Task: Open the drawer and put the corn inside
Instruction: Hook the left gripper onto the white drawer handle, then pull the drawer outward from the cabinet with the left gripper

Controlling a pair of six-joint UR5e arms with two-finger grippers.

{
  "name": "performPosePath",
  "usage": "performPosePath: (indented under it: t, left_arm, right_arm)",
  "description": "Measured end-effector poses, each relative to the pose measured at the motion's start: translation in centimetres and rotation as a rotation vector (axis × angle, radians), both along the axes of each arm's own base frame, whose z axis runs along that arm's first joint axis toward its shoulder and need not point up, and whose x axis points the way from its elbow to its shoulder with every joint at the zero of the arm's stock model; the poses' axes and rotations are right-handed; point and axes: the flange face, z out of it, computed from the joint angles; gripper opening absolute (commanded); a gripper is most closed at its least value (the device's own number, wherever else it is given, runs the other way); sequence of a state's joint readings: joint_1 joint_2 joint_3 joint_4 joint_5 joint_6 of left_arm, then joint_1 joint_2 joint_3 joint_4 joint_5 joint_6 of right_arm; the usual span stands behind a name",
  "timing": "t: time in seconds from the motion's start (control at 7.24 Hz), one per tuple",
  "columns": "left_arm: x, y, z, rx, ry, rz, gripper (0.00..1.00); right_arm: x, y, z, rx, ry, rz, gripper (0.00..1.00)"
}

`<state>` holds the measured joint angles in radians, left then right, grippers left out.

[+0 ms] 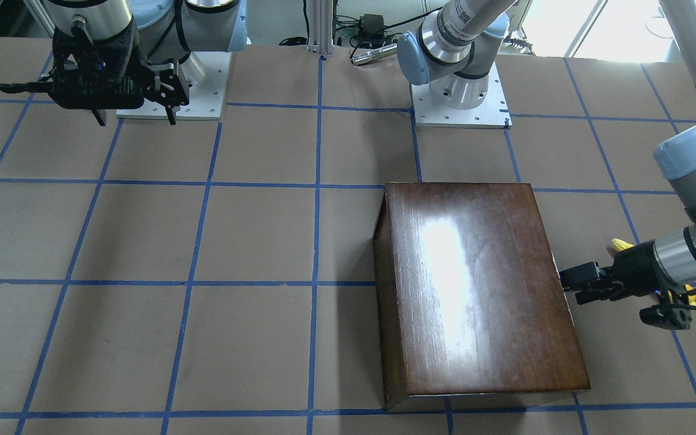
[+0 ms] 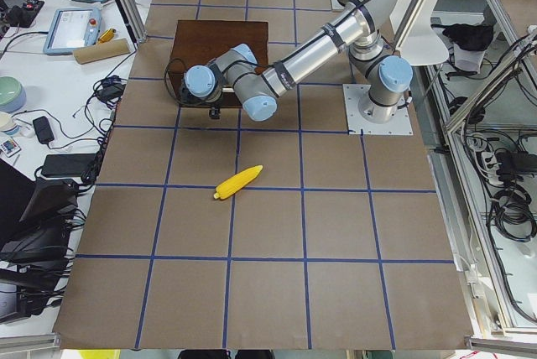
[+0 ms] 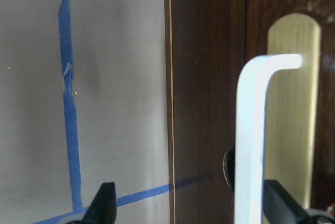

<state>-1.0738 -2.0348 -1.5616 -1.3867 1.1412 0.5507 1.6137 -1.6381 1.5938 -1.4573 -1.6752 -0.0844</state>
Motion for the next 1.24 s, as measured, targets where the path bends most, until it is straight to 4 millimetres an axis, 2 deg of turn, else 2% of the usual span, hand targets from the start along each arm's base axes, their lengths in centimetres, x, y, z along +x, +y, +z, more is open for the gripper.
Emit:
performPosePath:
  t: [0.41,0.83,1.24]
  left_arm:
    - [0.1,-0.2,-0.9,0.010,0.002,-0.003,1.00]
    - [0.7,-0.3,-0.8,-0.003,-0.005,0.000,1.00]
    - [2.6,0.1,-0.7,-0.001,-0.024,0.017,1.00]
  right_arm:
    - [0.0,0.0,0.0,0.001,0.000,0.000,1.00]
    - [0.0,0.0,0.0,0.000,0.001,0.000,1.00]
    - [0.0,0.0,0.0,0.000,0.000,0.000,1.00]
